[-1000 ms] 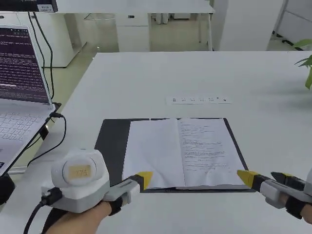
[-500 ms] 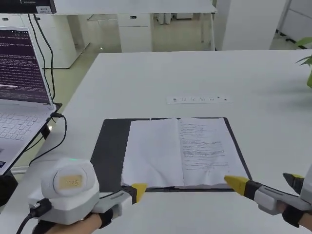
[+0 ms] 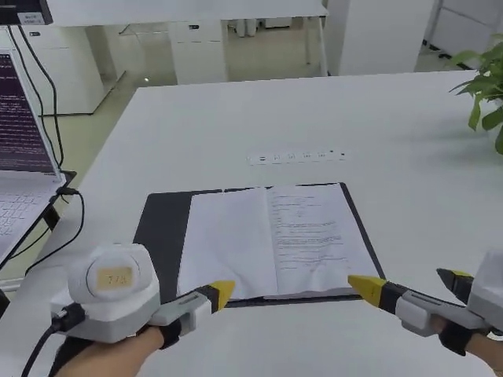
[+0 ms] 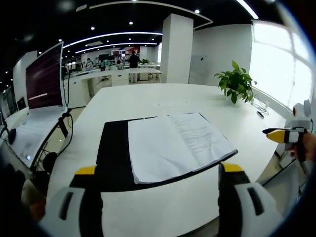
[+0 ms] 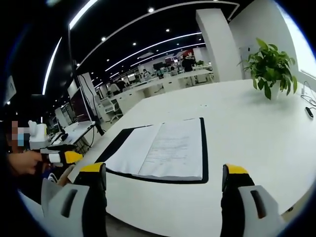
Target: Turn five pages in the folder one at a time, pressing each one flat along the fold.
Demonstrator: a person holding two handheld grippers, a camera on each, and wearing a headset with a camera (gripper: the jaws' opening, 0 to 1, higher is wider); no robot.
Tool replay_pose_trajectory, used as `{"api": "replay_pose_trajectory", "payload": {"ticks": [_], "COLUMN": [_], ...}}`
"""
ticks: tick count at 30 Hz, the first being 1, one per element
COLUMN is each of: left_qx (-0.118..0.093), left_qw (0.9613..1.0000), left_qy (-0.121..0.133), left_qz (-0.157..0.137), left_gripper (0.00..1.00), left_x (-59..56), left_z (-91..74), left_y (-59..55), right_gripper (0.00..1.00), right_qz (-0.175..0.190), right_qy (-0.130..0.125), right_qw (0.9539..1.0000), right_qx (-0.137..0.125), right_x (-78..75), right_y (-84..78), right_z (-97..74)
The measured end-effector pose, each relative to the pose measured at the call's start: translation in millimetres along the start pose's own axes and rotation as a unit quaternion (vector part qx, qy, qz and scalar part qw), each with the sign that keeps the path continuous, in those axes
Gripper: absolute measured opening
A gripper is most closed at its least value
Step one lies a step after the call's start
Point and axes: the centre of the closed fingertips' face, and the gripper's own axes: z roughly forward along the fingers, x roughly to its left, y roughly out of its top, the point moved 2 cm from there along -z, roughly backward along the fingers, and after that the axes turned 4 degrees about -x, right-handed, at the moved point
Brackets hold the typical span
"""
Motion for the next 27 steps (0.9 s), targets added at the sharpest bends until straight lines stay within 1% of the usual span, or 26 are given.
{"api": "replay_pose_trajectory", "payload": {"ticks": [1, 2, 5, 6, 7, 9, 11, 13, 15, 16, 17, 19, 20, 21, 23, 24, 27], "left_qx": [-0.003, -0.007, -0.011, -0.012, -0.012, -0.010, -0.015, -0.014, -0.010, -0.010, 0.000, -0.002, -0.007, -0.007, -0.015, -0.013, -0.009], "left_qw": [1.0000, 0.9998, 0.9988, 0.9980, 0.9972, 0.9962, 0.9943, 0.9921, 0.9906, 0.9891, 0.9878, 0.9855, 0.9845, 0.9841, 0.9823, 0.9824, 0.9808], "left_qy": [-0.008, -0.019, -0.045, -0.057, -0.067, -0.080, -0.098, -0.114, -0.124, -0.134, -0.140, -0.151, -0.157, -0.159, -0.172, -0.173, -0.180], "left_qz": [0.002, 0.008, 0.017, 0.024, 0.029, 0.033, 0.040, 0.051, 0.058, 0.061, 0.068, 0.078, 0.079, 0.079, 0.072, 0.071, 0.075], "left_gripper": [0.99, 0.99, 0.99, 0.99, 0.98, 0.95, 0.95, 0.94, 0.92, 0.91, 0.90, 0.89, 0.88, 0.87, 0.86, 0.85, 0.82], "left_x": [-5.2, -13.0, -30.0, -38.3, -44.2, -55.4, -67.9, -79.7, -88.4, -95.9, -103.0, -113.4, -120.5, -124.6, -137.7, -141.4, -155.2], "left_z": [4.2, 9.6, 22.7, 28.9, 32.9, 43.2, 54.2, 65.5, 73.7, 80.1, 87.3, 96.4, 103.4, 107.7, 118.7, 123.3, 138.9], "left_y": [1.6, 3.6, 6.6, 7.3, 7.7, 8.0, 9.0, 7.5, 5.7, 5.0, 2.0, 1.6, 1.4, 0.8, 0.3, -1.6, -11.3], "right_gripper": [0.96, 0.96, 0.95, 0.95, 0.95, 0.94, 0.94, 0.94, 0.94, 0.93, 0.93, 0.92, 0.91, 0.91, 0.90, 0.90, 0.89], "right_qz": [0.001, 0.001, 0.000, -0.002, -0.002, -0.003, -0.005, -0.006, -0.006, -0.006, -0.006, -0.006, -0.008, -0.008, -0.008, -0.009, -0.008], "right_qy": [0.000, 0.000, 0.003, 0.003, 0.004, 0.005, 0.005, 0.006, 0.006, 0.006, 0.006, 0.005, 0.004, 0.004, 0.003, 0.003, -0.001], "right_qw": [1.0000, 1.0000, 1.0000, 1.0000, 1.0000, 1.0000, 1.0000, 0.9999, 0.9999, 0.9999, 0.9999, 0.9999, 0.9998, 0.9998, 0.9998, 0.9998, 0.9998], "right_qx": [-0.001, 0.000, -0.001, -0.001, -0.002, -0.005, -0.007, -0.009, -0.012, -0.014, -0.014, -0.015, -0.015, -0.016, -0.016, -0.018, -0.015], "right_x": [-0.6, -0.2, 0.1, 0.6, 0.8, 1.1, 1.1, 2.1, 2.1, 2.5, 2.7, 2.8, 2.9, 2.9, 3.1, 3.5, 1.5], "right_y": [-0.2, -0.9, -1.8, -2.1, -2.0, -2.0, -2.0, -2.1, -1.8, -1.4, -1.5, -1.8, -1.8, -1.6, -1.8, -1.6, -3.1], "right_z": [-0.6, -1.6, -3.3, -4.2, -4.8, -5.9, -6.9, -7.8, -8.1, -8.3, -8.4, -7.8, -7.1, -6.5, -5.4, -4.8, -3.1]}}
